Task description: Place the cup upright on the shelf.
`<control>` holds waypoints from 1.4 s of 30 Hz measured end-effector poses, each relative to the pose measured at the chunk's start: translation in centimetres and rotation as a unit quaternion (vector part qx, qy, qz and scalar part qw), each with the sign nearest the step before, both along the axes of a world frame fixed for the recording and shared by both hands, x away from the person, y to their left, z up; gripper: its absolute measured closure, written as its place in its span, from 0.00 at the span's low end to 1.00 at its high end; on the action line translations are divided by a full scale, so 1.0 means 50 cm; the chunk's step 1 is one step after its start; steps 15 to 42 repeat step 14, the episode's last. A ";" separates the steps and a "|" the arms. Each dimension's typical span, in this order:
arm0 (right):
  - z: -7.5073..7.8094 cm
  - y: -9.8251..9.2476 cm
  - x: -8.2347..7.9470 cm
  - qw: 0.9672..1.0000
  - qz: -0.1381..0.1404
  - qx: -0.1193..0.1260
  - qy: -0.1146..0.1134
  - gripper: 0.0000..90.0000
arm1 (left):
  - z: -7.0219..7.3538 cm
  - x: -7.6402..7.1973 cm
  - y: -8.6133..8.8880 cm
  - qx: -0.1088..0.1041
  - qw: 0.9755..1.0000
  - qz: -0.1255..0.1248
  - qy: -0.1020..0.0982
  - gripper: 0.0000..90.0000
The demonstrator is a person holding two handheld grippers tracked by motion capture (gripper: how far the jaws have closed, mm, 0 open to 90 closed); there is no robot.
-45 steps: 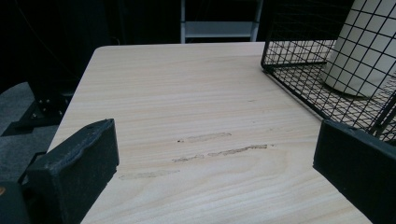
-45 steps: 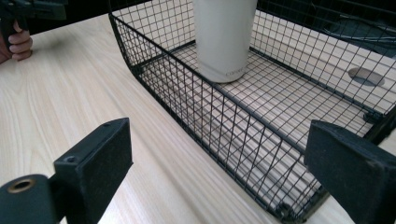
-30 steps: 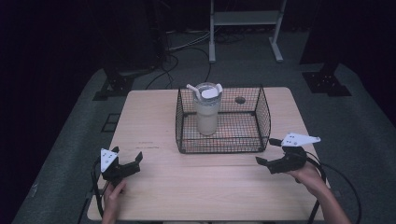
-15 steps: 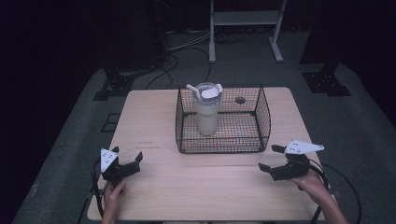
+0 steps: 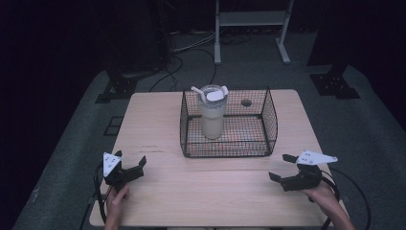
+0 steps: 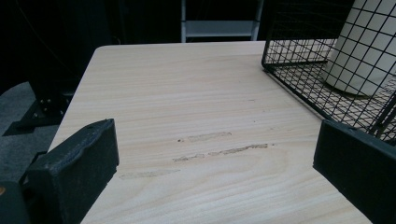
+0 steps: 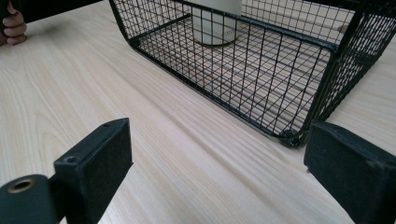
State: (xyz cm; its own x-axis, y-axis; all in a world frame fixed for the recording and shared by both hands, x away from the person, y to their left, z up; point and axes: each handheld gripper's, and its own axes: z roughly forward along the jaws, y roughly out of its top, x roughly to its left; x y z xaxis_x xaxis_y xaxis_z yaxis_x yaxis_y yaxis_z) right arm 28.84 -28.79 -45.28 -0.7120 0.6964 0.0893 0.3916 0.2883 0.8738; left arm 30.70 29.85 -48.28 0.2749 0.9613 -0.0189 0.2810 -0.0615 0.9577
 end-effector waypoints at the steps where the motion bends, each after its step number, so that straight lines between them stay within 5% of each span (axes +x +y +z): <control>1: -0.002 -0.001 -0.002 1.000 -0.001 0.000 0.000 0.08 | 0.000 0.000 0.000 0.000 1.000 0.000 0.000 0.00; 14: -0.035 -0.003 -0.039 1.000 -0.011 0.010 0.007 0.08 | 0.000 0.000 0.000 0.001 1.000 0.000 0.000 0.00; 42: -0.035 -0.003 -0.039 1.000 -0.011 0.010 0.007 0.08 | 0.000 0.000 0.000 0.001 1.000 0.000 0.000 0.00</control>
